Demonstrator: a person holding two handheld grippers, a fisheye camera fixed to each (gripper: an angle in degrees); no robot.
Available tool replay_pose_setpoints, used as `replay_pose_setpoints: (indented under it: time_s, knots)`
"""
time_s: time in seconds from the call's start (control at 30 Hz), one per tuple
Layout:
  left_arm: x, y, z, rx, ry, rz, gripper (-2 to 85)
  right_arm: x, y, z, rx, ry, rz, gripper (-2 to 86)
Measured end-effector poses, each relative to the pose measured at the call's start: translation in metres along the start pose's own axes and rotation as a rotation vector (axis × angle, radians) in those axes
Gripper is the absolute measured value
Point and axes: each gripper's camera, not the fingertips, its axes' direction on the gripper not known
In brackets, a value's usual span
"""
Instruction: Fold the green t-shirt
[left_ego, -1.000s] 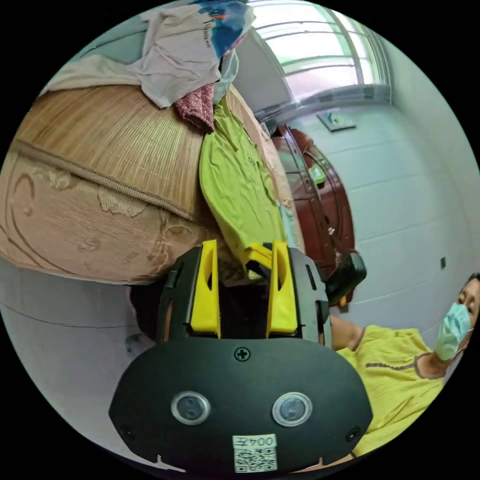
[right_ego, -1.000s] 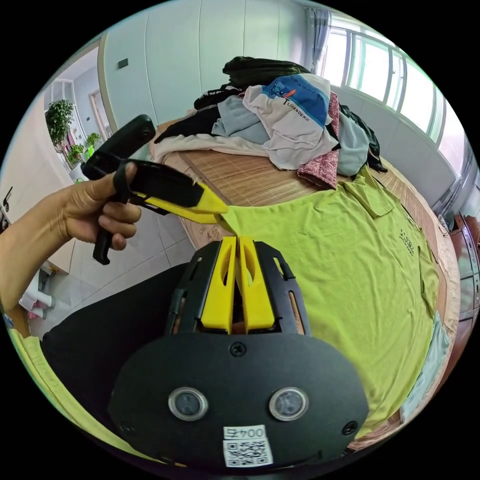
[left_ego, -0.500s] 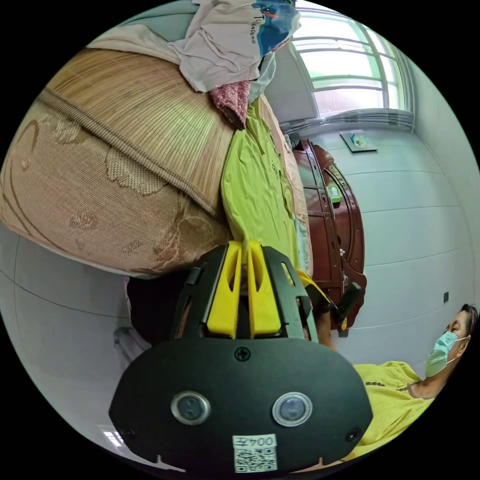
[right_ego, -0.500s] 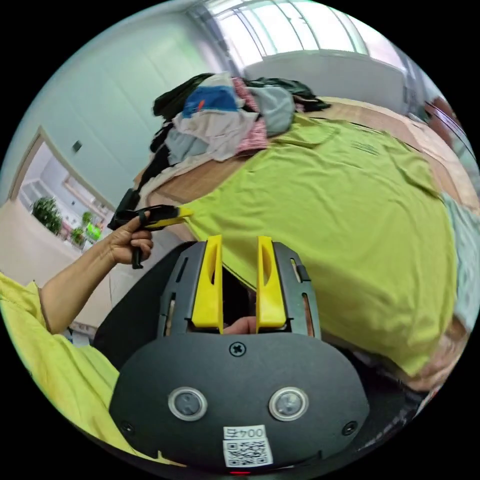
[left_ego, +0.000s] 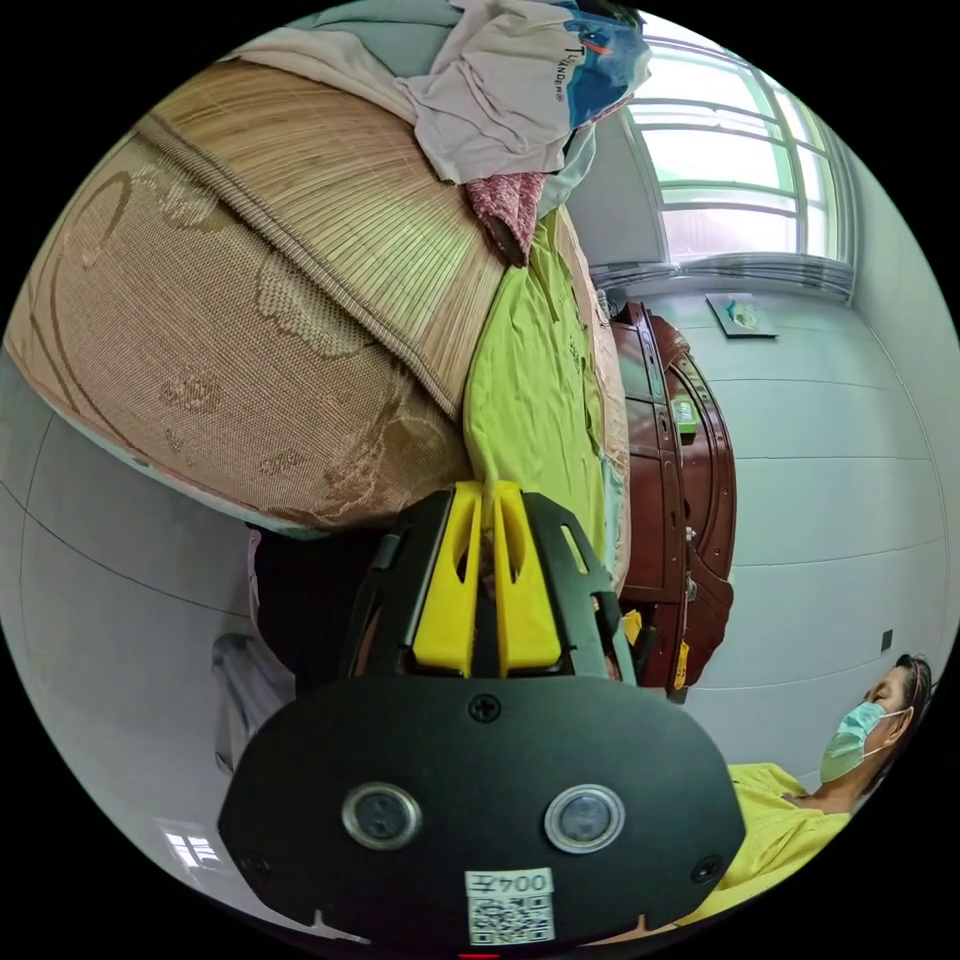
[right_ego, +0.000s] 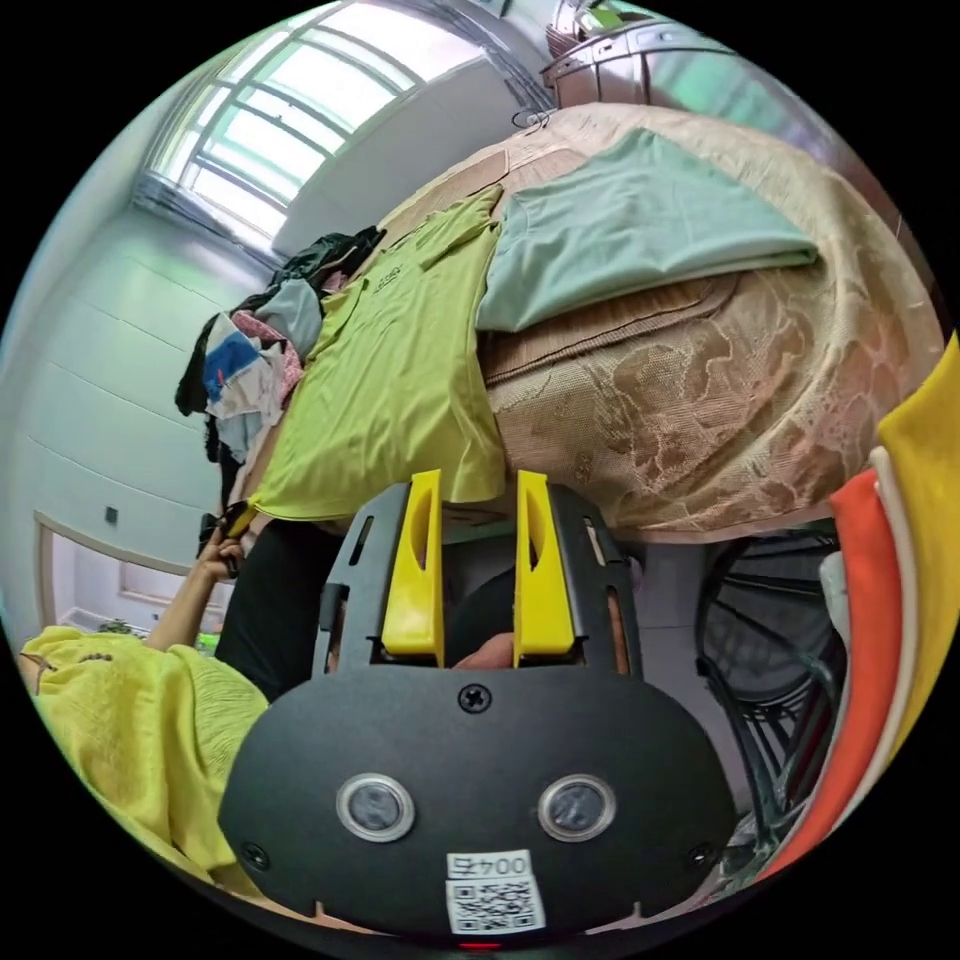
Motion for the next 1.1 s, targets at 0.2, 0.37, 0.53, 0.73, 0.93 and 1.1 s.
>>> replay_pose_setpoints:
  time_s: [0.2,0.37,0.53,0.73,0.93,1.1]
  knots:
    - [0.016,-0.005,0.000,-0.020,-0.005,0.026,2.0,-0.001,-0.039,0.012,-0.136,-0.141,0.020,5.5]
    - [0.029,-0.004,-0.001,-0.028,-0.023,0.054,2.0,-0.077,-0.046,-0.027,-0.040,0.038,-0.120,1.0]
    - [0.022,-0.001,0.014,-0.046,-0.066,0.019,1.9,-0.089,-0.045,-0.011,-0.135,0.441,-0.044,-0.2]
    - [0.027,0.005,0.029,-0.073,-0.120,0.037,1.8,-0.118,-0.048,-0.058,0.030,0.230,-0.051,4.3]
    - [0.030,0.014,0.041,-0.062,-0.118,0.018,1.6,-0.115,-0.065,-0.060,-0.075,0.096,-0.069,10.9]
    - [0.030,0.021,0.048,-0.054,-0.100,0.005,1.5,-0.127,-0.069,-0.061,-0.153,0.078,-0.139,11.3]
